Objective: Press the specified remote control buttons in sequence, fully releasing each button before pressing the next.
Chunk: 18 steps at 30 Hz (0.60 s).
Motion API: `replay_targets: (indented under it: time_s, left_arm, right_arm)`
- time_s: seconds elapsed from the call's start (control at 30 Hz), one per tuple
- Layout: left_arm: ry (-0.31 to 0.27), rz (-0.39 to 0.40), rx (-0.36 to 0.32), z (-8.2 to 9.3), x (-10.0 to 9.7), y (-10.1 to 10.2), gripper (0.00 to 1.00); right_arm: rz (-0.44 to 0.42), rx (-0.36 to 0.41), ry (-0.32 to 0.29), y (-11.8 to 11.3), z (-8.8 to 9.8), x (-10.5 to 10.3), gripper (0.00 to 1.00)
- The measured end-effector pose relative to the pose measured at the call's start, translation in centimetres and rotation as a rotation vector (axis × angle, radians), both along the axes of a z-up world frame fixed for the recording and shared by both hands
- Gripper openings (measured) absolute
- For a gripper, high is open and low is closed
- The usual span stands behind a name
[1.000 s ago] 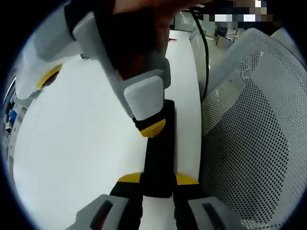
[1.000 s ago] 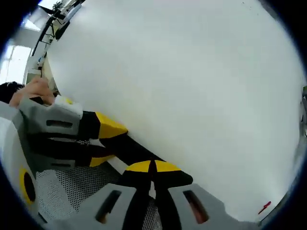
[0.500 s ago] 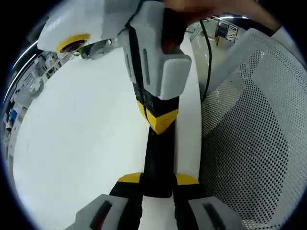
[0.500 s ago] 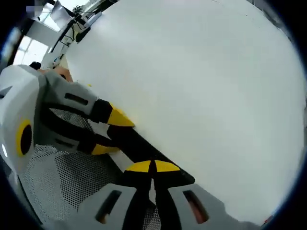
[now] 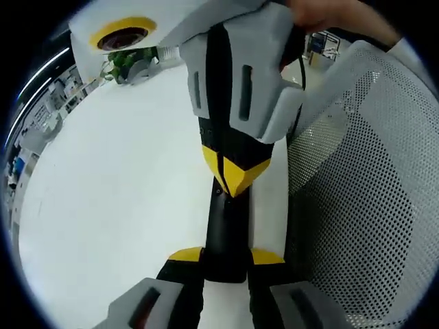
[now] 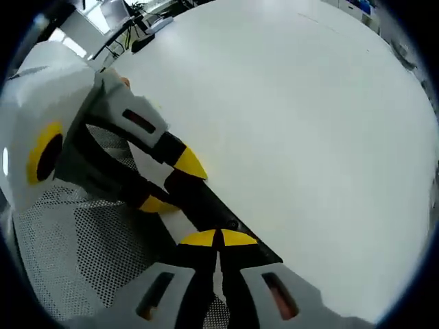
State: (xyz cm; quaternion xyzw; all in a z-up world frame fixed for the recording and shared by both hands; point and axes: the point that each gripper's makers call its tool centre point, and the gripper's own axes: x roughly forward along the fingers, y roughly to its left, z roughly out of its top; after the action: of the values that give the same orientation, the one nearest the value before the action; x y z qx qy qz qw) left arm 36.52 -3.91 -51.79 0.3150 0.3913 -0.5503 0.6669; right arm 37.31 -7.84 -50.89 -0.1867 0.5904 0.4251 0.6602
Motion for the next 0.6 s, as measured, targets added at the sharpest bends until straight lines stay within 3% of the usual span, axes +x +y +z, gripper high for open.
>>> replay_targets:
  time_s: [0.03,0.2,0.6]
  left_arm:
    - [-0.001,0.001,0.0,0.0,0.01,-0.01,0.23]
    - [-0.003,0.004,-0.003,0.01,-0.03,-0.03,0.23]
    - [-0.003,-0.004,-0.009,0.0,0.04,-0.03,0.24]
  right_arm:
    - [0.015,-0.006,-0.028,-0.13,-0.11,0.16,0.0]
    - [0.025,-0.003,-0.051,-0.06,-0.11,0.12,0.0]
    - [0.0,0.019,-0.053,-0.09,-0.16,0.26,0.0]
